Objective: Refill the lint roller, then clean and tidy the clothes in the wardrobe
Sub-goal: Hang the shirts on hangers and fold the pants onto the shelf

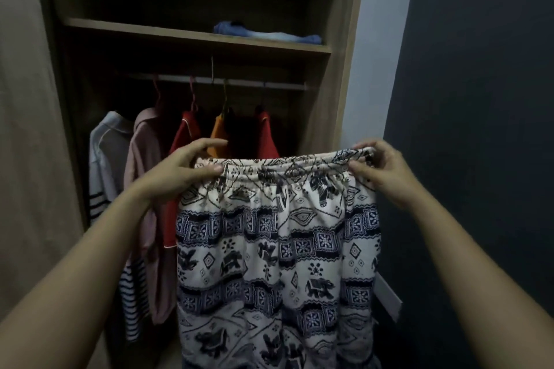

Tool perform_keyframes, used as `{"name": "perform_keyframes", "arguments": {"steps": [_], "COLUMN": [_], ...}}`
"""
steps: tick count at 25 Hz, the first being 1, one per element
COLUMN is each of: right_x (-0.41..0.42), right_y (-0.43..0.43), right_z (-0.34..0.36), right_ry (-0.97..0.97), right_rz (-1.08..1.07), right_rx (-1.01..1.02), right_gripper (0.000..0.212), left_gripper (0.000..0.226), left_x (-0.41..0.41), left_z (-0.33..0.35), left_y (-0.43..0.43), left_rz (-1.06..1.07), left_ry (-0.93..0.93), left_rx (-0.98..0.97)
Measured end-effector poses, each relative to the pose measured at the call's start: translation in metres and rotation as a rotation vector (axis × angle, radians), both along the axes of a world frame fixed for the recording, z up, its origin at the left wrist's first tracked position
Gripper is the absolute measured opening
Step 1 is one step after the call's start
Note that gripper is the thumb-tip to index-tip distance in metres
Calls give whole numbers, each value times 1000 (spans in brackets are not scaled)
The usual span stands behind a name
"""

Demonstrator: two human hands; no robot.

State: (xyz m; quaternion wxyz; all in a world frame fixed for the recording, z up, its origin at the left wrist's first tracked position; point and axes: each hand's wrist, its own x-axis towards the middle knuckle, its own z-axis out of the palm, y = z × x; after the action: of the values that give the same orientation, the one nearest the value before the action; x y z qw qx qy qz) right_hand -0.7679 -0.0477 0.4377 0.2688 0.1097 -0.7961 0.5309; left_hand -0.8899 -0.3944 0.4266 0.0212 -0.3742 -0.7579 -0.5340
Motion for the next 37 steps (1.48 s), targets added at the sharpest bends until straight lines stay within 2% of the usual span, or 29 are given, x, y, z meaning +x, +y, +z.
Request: {"name": "perform_keyframes", "arguments": {"steps": [2, 4, 6, 8, 10, 11, 13, 15, 17, 20, 24, 27, 30, 31, 33, 35, 36, 37], "right_x": [-4, -8, -7, -4, -9, -16, -34, -51, -63, -70, -69, -63, -61, -57, -53, -56, -60, -63], "right_y": [2, 4, 4, 5, 2, 0, -10, -24, -48, -82, -99, -104, -101, -99, -96, -88, -84, -82], "right_z": [-14, -25, -29, -30, -37, -43, -60, -76, -81, -78, -63, -54, -51, -47, -41, -38, -38, -39], "right_ry": [-25, -45, -77, -118, -248, -351, -543, -628, -614, -574, -493, -498, -531, -533, -501, -347, -235, -158], "right_rz": [-11, 8, 47, 162, 253, 242, 152, 58, -12, -10, 44, 201, 282, 283, 295, 178, 49, -70], "right_rx": [1, -33, -119, -251, -411, -495, -667, -758, -723, -684, -640, -623, -641, -614, -425, 1, 252, 476], "right_gripper": [33, 38, 34, 28, 23, 12, 16, 11, 7, 1, 9, 27, 44, 42, 31, 21, 28, 45], "left_gripper": [49, 35, 26, 32, 45, 42, 24, 19, 15, 8, 16, 19, 20, 21, 23, 17, 20, 25], "left_x": [-2, -3, -6, -8, -15, -18, -28, -30, -24, 2, 10, 10, 11, 12, 14, 13, 12, 12], "left_z": [-14, -20, -22, -22, -32, -40, -58, -69, -72, -64, -51, -47, -44, -44, -43, -41, -40, -39], "left_y": [-3, -4, -10, -18, -19, -13, 6, 33, 61, 100, 112, 111, 103, 99, 95, 93, 92, 92], "left_rz": [33, 72, 79, -38, -99, -72, 72, 232, 291, 248, 173, 139, 81, 43, 6, 43, 59, 62], "left_ry": [-14, -3, -37, -215, -433, -534, -763, -908, -852, -722, -615, -575, -459, -413, -339, -283, -266, -257], "left_rx": [-5, 15, 98, 230, 319, 346, 414, 418, 396, 329, 303, 290, 225, 204, 198, 212, 211, 204]}}
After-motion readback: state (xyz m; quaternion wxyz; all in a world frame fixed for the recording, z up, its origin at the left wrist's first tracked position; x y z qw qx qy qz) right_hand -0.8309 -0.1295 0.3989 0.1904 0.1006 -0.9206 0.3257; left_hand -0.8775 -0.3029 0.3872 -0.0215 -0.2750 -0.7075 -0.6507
